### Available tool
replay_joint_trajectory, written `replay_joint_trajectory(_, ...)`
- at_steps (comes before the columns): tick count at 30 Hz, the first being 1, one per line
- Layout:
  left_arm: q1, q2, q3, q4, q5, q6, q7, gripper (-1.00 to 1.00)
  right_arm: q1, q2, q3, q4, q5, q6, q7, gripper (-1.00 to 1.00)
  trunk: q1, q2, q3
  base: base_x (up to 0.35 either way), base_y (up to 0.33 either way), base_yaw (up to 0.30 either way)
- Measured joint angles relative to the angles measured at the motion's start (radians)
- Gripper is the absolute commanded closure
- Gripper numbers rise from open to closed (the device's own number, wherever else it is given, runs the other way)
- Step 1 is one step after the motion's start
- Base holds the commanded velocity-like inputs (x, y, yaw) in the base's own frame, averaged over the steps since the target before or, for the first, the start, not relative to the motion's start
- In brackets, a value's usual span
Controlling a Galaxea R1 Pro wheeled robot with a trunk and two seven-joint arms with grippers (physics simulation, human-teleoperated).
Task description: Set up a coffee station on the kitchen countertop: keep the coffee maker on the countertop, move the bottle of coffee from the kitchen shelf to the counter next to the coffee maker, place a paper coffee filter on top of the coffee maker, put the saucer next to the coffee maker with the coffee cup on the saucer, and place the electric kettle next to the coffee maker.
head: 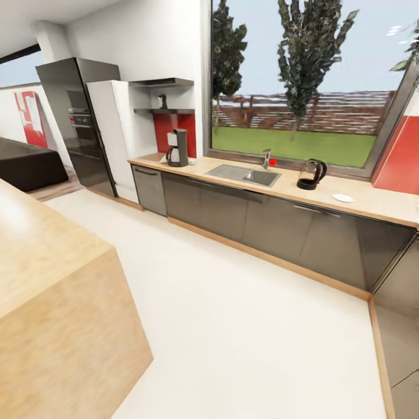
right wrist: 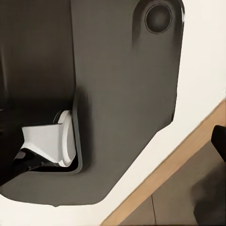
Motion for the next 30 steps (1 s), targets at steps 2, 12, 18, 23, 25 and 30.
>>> replay_joint_trajectory(2, 0.0, 0.0, 0.0, 0.0, 0.0, 0.0, 0.0, -1.0, 0.0, 0.0, 0.0, 0.0, 0.0, 0.0, 0.0, -1.0, -0.008, 0.014, 0.006, 0.0, 0.0, -0.085)
replay_joint_trajectory(12, 0.0, 0.003, -0.001, 0.0, -0.002, 0.001, 0.0, -1.0, 0.0, 0.003, 0.004, -0.001, -0.001, 0.0, 0.0, -1.0, -0.015, 0.028, 0.011, 0.0, 0.0, -0.011)
replay_joint_trajectory(18, 0.0, 0.003, -0.003, -0.001, -0.007, 0.0, -0.001, -1.0, -0.001, 0.004, 0.002, -0.001, -0.001, 0.0, 0.0, -1.0, -0.015, 0.028, 0.011, 0.0, 0.0, 0.0)
replay_joint_trajectory(23, -0.001, 0.003, -0.005, -0.004, -0.01, -0.001, -0.001, -1.0, -0.001, 0.001, -0.001, -0.003, -0.001, 0.0, 0.0, -1.0, -0.016, 0.028, 0.011, 0.12, -0.06, 0.0)
replay_joint_trajectory(25, -0.001, 0.004, -0.005, -0.005, -0.011, -0.001, 0.0, -1.0, -0.001, 0.001, -0.001, -0.009, -0.001, 0.0, 0.0, -1.0, -0.016, 0.028, 0.011, 0.254, -0.161, 0.0)
replay_joint_trajectory(30, -0.001, 0.002, -0.005, -0.005, -0.011, -0.001, 0.001, -1.0, -0.001, 0.0, -0.001, -0.021, -0.001, 0.0, 0.0, -1.0, -0.016, 0.028, 0.011, 0.277, -0.192, 0.0)
